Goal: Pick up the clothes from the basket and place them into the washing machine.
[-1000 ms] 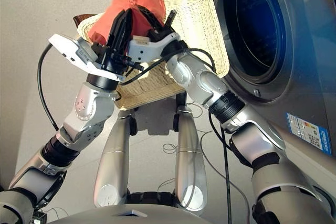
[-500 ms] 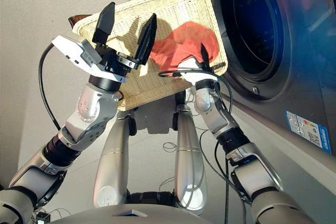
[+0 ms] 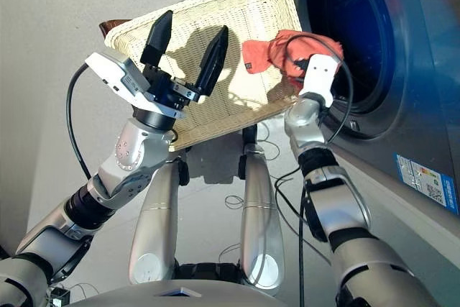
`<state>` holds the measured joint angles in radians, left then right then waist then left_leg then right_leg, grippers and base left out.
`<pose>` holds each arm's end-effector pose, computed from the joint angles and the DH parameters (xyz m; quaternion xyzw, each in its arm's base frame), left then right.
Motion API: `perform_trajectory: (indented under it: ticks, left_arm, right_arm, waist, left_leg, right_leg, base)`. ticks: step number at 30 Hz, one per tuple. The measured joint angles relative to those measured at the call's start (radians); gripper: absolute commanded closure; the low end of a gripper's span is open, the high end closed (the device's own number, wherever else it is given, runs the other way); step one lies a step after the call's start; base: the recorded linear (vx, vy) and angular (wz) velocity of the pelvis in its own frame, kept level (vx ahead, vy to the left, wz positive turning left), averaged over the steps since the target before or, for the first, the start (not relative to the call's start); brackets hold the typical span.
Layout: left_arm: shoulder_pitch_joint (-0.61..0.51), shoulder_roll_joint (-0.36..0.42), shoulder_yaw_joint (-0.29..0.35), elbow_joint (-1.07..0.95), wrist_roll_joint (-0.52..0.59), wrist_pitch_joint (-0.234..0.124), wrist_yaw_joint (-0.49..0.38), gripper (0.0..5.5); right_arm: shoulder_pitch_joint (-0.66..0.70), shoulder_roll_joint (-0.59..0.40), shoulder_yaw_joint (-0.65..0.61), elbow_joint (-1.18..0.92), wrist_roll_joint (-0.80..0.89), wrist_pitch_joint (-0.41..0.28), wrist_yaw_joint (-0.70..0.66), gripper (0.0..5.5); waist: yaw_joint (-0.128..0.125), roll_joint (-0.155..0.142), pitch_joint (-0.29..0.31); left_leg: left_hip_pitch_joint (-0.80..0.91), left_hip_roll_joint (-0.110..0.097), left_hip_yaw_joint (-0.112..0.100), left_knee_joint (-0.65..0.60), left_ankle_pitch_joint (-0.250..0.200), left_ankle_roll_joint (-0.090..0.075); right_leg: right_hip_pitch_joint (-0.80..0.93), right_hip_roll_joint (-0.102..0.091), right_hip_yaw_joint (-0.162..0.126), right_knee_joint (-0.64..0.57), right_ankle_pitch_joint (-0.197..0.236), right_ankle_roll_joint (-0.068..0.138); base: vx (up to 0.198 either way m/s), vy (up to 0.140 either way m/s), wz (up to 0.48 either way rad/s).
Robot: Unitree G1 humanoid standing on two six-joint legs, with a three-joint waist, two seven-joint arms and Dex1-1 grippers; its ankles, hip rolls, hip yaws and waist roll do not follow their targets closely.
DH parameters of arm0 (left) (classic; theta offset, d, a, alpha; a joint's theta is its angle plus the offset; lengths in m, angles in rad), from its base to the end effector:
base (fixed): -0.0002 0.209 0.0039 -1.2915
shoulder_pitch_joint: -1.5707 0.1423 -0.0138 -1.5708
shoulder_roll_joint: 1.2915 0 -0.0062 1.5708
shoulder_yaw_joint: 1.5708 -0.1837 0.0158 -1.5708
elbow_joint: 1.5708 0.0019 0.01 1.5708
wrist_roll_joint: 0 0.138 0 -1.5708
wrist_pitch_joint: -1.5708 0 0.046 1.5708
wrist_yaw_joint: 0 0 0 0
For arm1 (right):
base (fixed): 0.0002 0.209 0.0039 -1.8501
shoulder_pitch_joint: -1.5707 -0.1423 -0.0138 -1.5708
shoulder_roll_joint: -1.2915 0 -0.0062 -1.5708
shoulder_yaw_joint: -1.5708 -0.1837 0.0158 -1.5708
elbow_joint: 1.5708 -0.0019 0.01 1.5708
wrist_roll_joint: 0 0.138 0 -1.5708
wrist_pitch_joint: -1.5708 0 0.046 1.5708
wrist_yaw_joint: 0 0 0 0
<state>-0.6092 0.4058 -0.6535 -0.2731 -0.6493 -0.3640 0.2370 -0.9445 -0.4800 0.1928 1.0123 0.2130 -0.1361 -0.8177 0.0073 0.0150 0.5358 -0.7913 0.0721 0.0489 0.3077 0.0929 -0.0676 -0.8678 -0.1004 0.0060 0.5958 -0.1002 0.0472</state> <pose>0.2230 0.0686 0.1882 -0.1699 -0.3437 -0.3303 0.8625 0.3516 -0.2236 0.1506 -0.1433 -0.0972 -0.4165 0.8925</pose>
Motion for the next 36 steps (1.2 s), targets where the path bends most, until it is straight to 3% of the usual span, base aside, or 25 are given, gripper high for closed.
perform_trajectory:
  ticks: [4,6,9,15,25,33,34,35,36]
  left_arm:
    - [-0.01,0.002,-0.012,0.004,-0.022,0.0,-0.003,0.0]
    - [-0.01,0.007,-0.013,0.005,-0.024,0.0,-0.004,0.0]
    - [-0.011,0.015,-0.01,0.005,-0.034,0.0,-0.006,0.0]
    - [-0.006,0.031,-0.013,0.004,-0.037,0.0,-0.005,0.0]
    - [0.001,0.079,-0.012,-0.004,-0.038,0.0,-0.003,0.0]
    - [0.001,0.12,-0.011,-0.007,-0.039,0.0,-0.003,0.0]
    - [0.001,0.12,-0.011,-0.008,-0.041,0.0,-0.003,0.0]
    - [0.001,0.12,-0.011,-0.01,-0.048,0.0,-0.003,0.0]
    - [0.001,0.12,-0.011,-0.01,-0.058,0.0,-0.003,0.0]
  right_arm:
    - [-0.066,-0.089,0.002,0.044,0.001,0.024,-0.012,5.5]
    - [-0.073,-0.128,0.008,0.057,0.001,0.032,-0.013,5.5]
    - [-0.087,-0.157,0.012,0.055,0.0,0.044,-0.014,5.5]
    - [-0.156,-0.236,0.049,0.089,0.001,0.052,-0.022,5.5]
    - [-0.235,-0.314,0.119,0.13,0.007,0.066,-0.023,5.5]
    - [-0.256,-0.32,0.121,0.163,0.024,0.061,-0.021,5.39]
    - [-0.256,-0.32,0.119,0.166,0.041,0.058,-0.018,3.49]
    - [-0.257,-0.321,0.119,0.168,0.051,0.058,-0.018,0.0]
    - [-0.257,-0.321,0.116,0.168,0.077,0.046,-0.009,0.0]
  waist:
    - [0.0,0.005,-0.001]
    - [-0.001,0.006,-0.001]
    - [-0.001,0.006,-0.001]
    - [0.0,0.006,0.0]
    - [0.0,0.004,0.001]
    - [-0.001,0.004,0.001]
    - [-0.001,0.004,0.001]
    - [-0.001,0.004,0.001]
    - [-0.001,0.004,0.001]
  left_leg:
    - [-0.024,-0.007,-0.011,0.03,-0.003,-0.001]
    - [-0.041,-0.014,-0.022,0.064,-0.014,-0.001]
    - [-0.1,-0.023,-0.028,0.169,-0.053,0.0]
    - [-0.24,-0.024,-0.043,0.363,-0.124,0.001]
    - [-0.344,-0.028,-0.046,0.457,-0.135,0.006]
    - [-0.364,-0.031,-0.046,0.489,-0.147,0.012]
    - [-0.364,-0.03,-0.045,0.49,-0.149,0.013]
    - [-0.364,-0.03,-0.044,0.492,-0.15,0.014]
    - [-0.365,-0.03,-0.044,0.496,-0.152,0.015]
  right_leg:
    - [-0.015,0.0,-0.005,0.027,-0.009,0.004]
    - [-0.029,-0.013,-0.011,0.066,-0.027,0.002]
    - [-0.082,-0.028,-0.006,0.16,-0.065,0.001]
    - [-0.193,-0.029,-0.001,0.315,-0.119,0.002]
    - [-0.29,-0.031,0.009,0.395,-0.125,0.009]
    - [-0.306,-0.033,0.018,0.415,-0.131,0.014]
    - [-0.306,-0.033,0.019,0.415,-0.132,0.015]
    - [-0.306,-0.033,0.02,0.415,-0.132,0.016]
    - [-0.306,-0.033,0.021,0.416,-0.132,0.015]
  base:
    - [0.0,0.0,0.0]
    - [-0.017,-0.031,0.197]
    - [-0.006,-0.004,0.06]
    - [0.0,0.0,0.0]
    - [0.0,0.0,0.0]
    - [0.0,0.0,0.0]
    - [0.0,0.0,0.0]
    - [0.0,0.0,0.0]
    - [0.0,0.0,0.0]
